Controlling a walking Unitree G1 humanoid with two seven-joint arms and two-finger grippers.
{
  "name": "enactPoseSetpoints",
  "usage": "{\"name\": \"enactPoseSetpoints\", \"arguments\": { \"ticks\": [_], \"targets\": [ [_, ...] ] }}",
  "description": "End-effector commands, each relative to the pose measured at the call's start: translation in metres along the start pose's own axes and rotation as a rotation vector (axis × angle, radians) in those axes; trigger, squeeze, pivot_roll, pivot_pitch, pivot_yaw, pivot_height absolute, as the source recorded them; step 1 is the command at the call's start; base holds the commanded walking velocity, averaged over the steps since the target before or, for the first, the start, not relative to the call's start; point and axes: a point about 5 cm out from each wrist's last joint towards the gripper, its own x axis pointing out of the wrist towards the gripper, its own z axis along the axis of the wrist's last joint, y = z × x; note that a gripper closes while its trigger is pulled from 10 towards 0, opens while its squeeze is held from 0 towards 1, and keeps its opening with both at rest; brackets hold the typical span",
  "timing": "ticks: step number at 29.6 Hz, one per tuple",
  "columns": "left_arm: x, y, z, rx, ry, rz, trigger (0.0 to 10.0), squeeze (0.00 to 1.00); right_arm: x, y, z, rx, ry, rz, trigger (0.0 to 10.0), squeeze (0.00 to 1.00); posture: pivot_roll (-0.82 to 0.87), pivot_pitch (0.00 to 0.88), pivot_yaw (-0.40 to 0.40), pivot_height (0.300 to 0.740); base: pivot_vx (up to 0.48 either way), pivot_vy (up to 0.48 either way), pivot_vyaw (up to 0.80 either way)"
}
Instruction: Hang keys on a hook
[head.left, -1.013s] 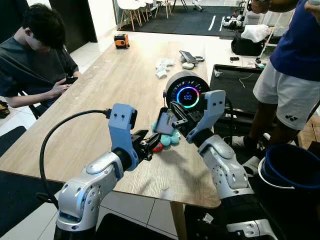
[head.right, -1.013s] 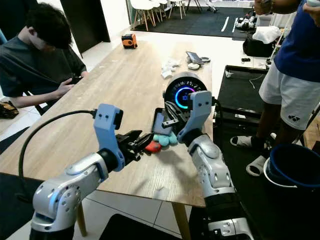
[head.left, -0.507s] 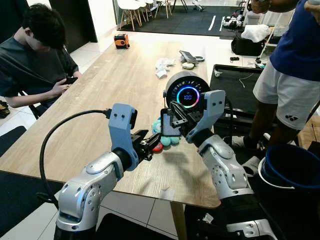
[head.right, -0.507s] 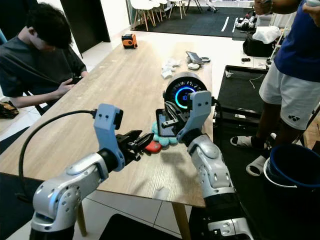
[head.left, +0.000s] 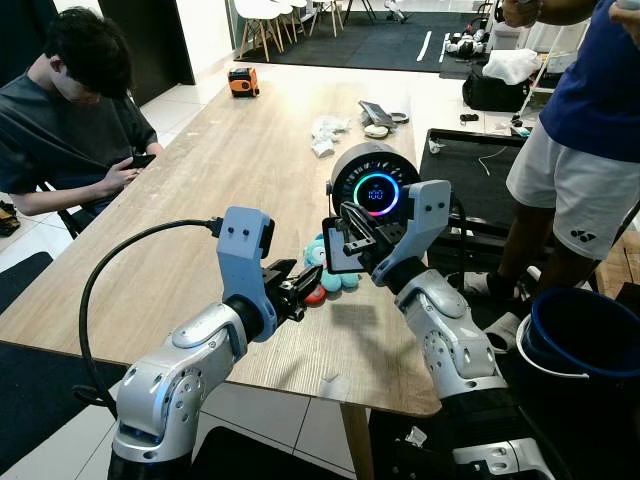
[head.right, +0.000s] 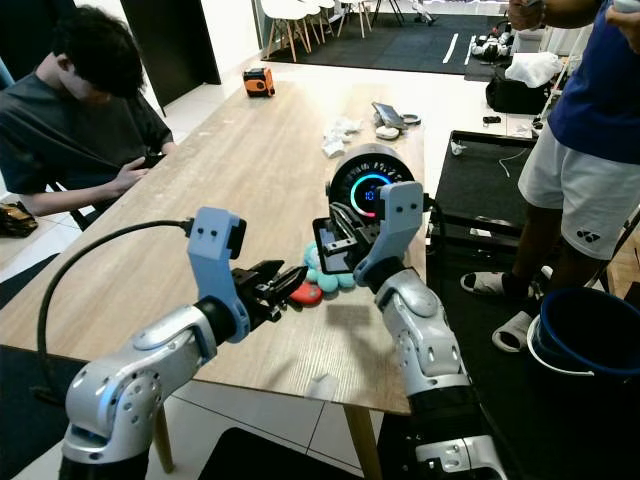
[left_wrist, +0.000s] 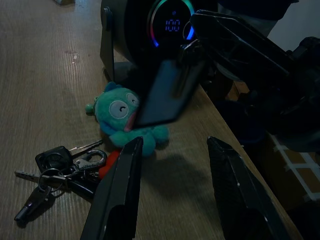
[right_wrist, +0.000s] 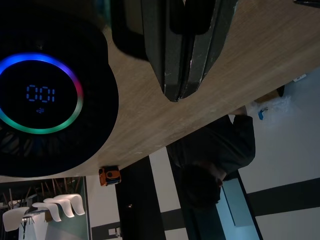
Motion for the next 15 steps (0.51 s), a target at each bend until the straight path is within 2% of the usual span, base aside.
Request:
{"name": "enactPoseSetpoints", "arguments": {
  "ticks": [1, 15],
  "targets": [
    [-0.0001, -0.0005, -0.0008, 0.008, 0.003, -0.005, 10.0, 0.0, 0.0011, 0.0028, 0.0007, -0.012, -0.006, 0.009, 10.0, 0.0, 0.11, 0.186, 0.056, 0.74, 0.0, 0.0, 0.0],
    [-0.0001, -0.0012, -0.0002, 0.007, 0.001, -0.008, 10.0, 0.0, 0.0006, 0.0028, 0.0005, -0.012, -0.006, 0.006, 10.0, 0.0, 0.11, 0.189, 0.058, 0.74, 0.0, 0.0, 0.0]
  ]
}}
